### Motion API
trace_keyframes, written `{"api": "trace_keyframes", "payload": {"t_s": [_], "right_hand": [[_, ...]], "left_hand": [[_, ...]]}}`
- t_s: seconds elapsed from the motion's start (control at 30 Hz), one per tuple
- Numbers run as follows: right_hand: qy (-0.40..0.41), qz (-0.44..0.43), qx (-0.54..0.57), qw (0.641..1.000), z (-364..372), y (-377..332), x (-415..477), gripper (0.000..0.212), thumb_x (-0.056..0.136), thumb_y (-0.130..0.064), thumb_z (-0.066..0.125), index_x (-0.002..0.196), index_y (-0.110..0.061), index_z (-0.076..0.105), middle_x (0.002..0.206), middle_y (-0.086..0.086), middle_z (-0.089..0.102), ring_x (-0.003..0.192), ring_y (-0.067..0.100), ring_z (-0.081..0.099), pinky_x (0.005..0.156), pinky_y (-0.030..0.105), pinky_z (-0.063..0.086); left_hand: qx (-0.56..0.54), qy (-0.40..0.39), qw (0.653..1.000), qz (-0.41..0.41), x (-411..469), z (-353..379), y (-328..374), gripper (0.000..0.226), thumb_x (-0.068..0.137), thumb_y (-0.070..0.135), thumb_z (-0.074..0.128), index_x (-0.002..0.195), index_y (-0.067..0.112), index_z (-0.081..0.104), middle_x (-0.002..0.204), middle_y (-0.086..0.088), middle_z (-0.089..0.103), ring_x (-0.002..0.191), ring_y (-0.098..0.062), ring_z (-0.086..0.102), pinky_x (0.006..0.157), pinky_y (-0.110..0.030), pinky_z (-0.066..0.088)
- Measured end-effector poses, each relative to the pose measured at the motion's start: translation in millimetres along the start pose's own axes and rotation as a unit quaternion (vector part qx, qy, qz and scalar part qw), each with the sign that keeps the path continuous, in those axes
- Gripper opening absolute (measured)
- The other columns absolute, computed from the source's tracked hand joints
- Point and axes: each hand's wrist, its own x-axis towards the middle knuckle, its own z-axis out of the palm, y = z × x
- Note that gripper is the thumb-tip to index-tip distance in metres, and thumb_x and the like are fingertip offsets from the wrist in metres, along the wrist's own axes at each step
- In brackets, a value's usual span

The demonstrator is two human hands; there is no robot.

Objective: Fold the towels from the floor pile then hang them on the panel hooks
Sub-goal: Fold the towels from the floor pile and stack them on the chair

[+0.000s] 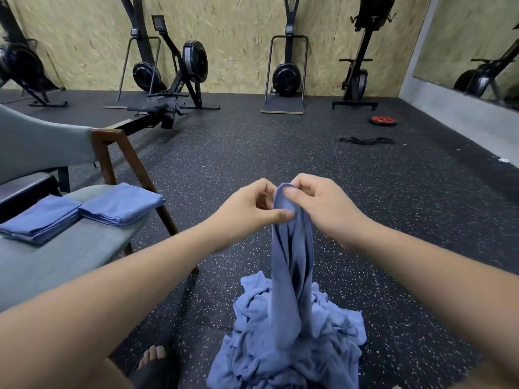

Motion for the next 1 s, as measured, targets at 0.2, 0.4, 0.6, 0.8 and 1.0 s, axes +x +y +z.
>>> {"api": "trace_keyframes", "payload": {"t_s": [0.2, 0.4, 0.6, 0.8, 1.0], "right_hand": [[0.033, -0.009, -0.04, 0.999, -23, 3, 3, 0.019, 0.107, -0.032, 0.061, 0.093, -0.022, 0.069, 0.08, 0.017, 0.068, 0.068, 0.013, 0.05, 0.069, 0.037, 0.04], [0.047, 0.017, -0.035, 0.998, -44, 13, 6, 0.019, 0.109, -0.029, 0.06, 0.097, -0.021, 0.072, 0.071, 0.004, 0.052, 0.065, 0.017, 0.039, 0.064, 0.034, 0.031], [0.041, 0.039, 0.045, 0.997, -64, 13, 6, 0.016, 0.106, -0.029, 0.065, 0.1, -0.018, 0.075, 0.081, 0.015, 0.06, 0.075, 0.025, 0.045, 0.068, 0.043, 0.035], [0.055, 0.056, 0.059, 0.995, -76, 10, 3, 0.027, 0.11, -0.023, 0.06, 0.1, 0.001, 0.066, 0.08, 0.011, 0.06, 0.069, 0.019, 0.05, 0.05, 0.026, 0.043], [0.163, 0.039, 0.033, 0.985, -93, 16, 4, 0.039, 0.109, -0.039, 0.059, 0.088, -0.006, 0.064, 0.077, 0.015, 0.053, 0.069, 0.024, 0.044, 0.06, 0.04, 0.04]], "left_hand": [[0.123, -0.021, 0.991, -0.042, -2, -8, -22, 0.015, 0.09, 0.015, 0.081, 0.084, 0.022, 0.069, 0.069, 0.016, 0.063, 0.064, -0.006, 0.051, 0.063, -0.028, 0.04], [0.281, -0.031, 0.956, -0.075, -2, -32, -46, 0.017, 0.088, 0.018, 0.076, 0.08, 0.032, 0.071, 0.063, 0.019, 0.062, 0.059, -0.002, 0.049, 0.06, -0.026, 0.043], [0.371, -0.033, 0.925, -0.074, -1, -46, -63, 0.025, 0.094, 0.019, 0.071, 0.078, 0.032, 0.056, 0.075, 0.009, 0.065, 0.067, -0.012, 0.055, 0.061, -0.025, 0.042], [0.361, 0.017, 0.928, -0.093, 3, -65, -72, 0.009, 0.1, 0.024, 0.068, 0.094, 0.03, 0.063, 0.085, 0.009, 0.07, 0.082, -0.017, 0.064, 0.069, -0.032, 0.044], [0.151, 0.109, 0.975, -0.118, 3, -80, -67, 0.019, 0.101, 0.032, 0.074, 0.094, 0.015, 0.074, 0.07, 0.012, 0.065, 0.062, -0.004, 0.05, 0.064, -0.03, 0.039]]}}
